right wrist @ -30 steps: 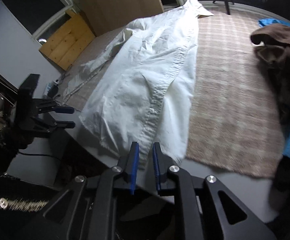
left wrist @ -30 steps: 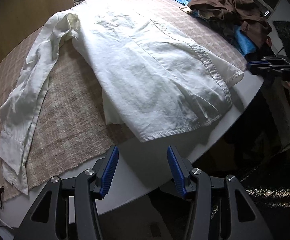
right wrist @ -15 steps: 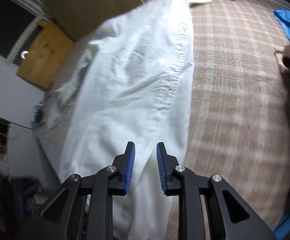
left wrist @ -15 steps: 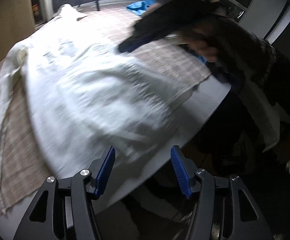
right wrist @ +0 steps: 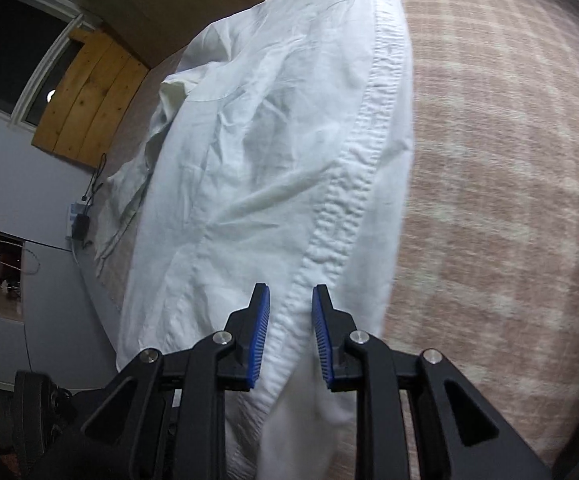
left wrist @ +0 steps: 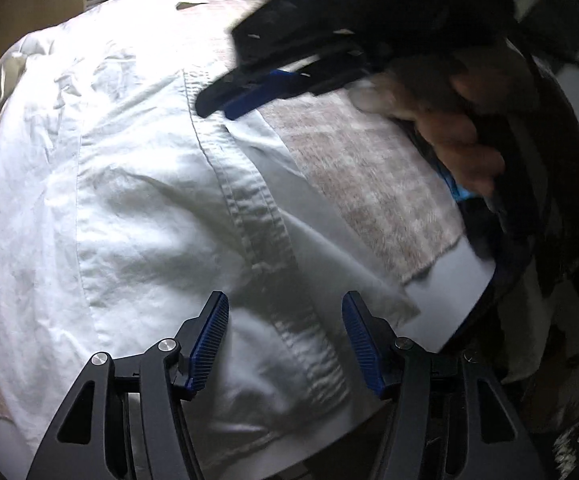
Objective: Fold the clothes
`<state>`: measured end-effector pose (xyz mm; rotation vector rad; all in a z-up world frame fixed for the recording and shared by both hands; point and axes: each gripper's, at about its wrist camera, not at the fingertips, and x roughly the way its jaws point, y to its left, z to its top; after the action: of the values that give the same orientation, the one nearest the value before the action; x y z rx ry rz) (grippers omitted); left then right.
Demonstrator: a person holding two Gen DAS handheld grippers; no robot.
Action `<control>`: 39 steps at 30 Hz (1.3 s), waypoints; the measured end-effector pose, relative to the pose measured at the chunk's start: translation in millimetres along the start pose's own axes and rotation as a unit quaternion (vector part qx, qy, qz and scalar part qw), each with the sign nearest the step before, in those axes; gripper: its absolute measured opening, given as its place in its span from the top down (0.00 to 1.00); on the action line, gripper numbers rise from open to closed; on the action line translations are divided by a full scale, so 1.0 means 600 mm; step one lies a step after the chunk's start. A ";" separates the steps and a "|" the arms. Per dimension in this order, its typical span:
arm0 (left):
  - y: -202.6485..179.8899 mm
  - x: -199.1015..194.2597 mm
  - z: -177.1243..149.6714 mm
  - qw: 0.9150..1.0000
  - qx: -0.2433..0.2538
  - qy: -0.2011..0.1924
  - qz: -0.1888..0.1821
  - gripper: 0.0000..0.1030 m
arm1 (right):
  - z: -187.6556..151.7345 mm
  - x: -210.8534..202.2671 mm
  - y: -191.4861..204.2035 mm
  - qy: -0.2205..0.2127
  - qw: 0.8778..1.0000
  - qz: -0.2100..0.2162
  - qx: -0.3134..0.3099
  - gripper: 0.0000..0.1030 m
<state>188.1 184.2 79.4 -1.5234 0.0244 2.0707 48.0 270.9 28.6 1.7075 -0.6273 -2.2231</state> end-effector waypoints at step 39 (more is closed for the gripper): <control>0.038 0.019 0.049 0.999 -0.044 0.023 0.014 0.87 | -0.009 0.022 -0.010 0.019 0.997 0.068 0.010 0.96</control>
<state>150.1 179.6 72.4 -1.6315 -0.0284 2.0828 50.0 269.0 13.3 1.6598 -0.7346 -2.0942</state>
